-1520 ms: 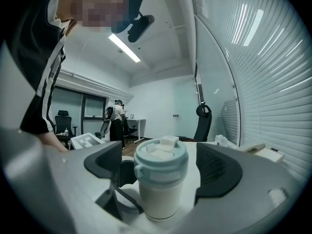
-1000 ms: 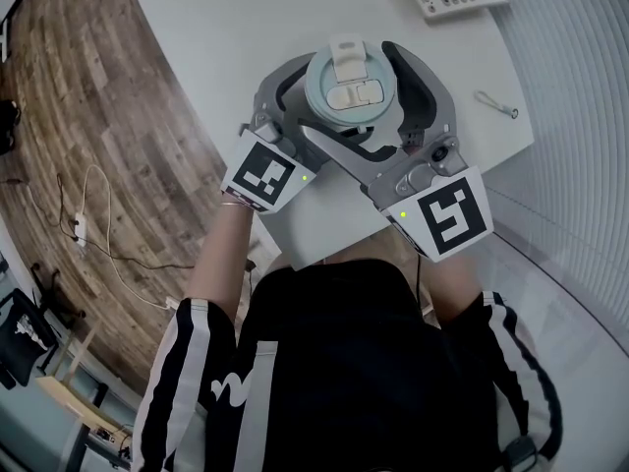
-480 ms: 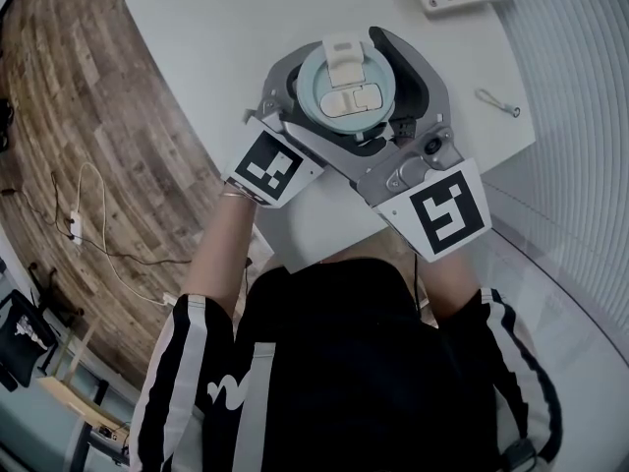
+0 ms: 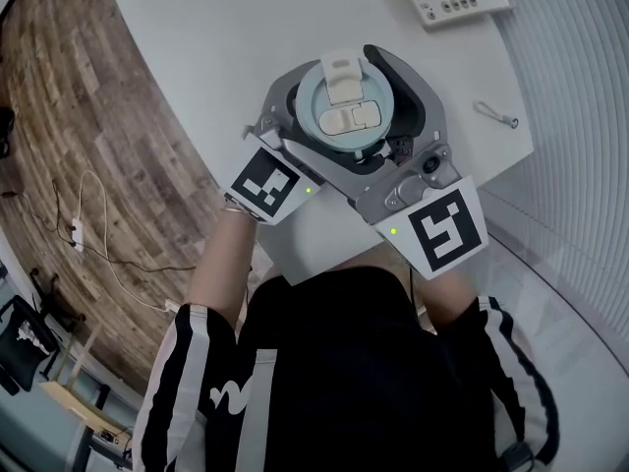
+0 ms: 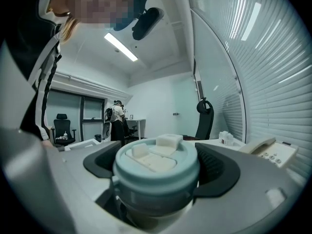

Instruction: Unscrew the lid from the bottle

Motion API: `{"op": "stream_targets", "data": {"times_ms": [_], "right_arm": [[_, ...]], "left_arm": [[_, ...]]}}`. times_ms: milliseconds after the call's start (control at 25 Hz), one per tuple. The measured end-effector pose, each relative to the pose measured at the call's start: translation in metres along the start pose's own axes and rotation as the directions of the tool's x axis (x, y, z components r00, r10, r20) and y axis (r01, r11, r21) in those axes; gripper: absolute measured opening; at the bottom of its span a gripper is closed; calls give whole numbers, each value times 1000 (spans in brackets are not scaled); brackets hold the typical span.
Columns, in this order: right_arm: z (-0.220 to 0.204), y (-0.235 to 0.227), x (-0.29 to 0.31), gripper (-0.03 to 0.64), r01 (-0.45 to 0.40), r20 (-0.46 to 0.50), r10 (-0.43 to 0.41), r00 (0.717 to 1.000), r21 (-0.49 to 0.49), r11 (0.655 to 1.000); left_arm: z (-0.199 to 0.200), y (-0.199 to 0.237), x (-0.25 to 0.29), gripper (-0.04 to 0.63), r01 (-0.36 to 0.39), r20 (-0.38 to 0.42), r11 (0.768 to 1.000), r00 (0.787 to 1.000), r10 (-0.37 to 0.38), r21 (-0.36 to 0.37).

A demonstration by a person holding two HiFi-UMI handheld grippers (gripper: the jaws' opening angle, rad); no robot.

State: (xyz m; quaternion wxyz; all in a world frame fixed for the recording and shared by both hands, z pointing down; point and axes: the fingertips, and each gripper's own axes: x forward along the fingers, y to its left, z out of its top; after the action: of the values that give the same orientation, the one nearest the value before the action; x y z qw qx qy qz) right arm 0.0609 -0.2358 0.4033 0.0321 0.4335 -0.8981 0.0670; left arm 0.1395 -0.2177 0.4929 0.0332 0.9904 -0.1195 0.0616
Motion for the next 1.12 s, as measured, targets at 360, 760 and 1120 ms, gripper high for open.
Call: {"op": "stream_targets", "data": {"times_ms": [360,760,1120], "right_arm": [[53,18,-7,465,-33,41,35,999,-37,999],[129,57,-22,465,-114,61,117,991,-55,992],[169,102,-59,465,-180,54,188,981,-124,976]], "left_arm": [[52,-2,-17,480,-37,6,998,999,36,59],[124,-19,-51,477,-118,32,993,992,118,9],[170,-60,-83,477,-176,28,984,984,175,22]]}}
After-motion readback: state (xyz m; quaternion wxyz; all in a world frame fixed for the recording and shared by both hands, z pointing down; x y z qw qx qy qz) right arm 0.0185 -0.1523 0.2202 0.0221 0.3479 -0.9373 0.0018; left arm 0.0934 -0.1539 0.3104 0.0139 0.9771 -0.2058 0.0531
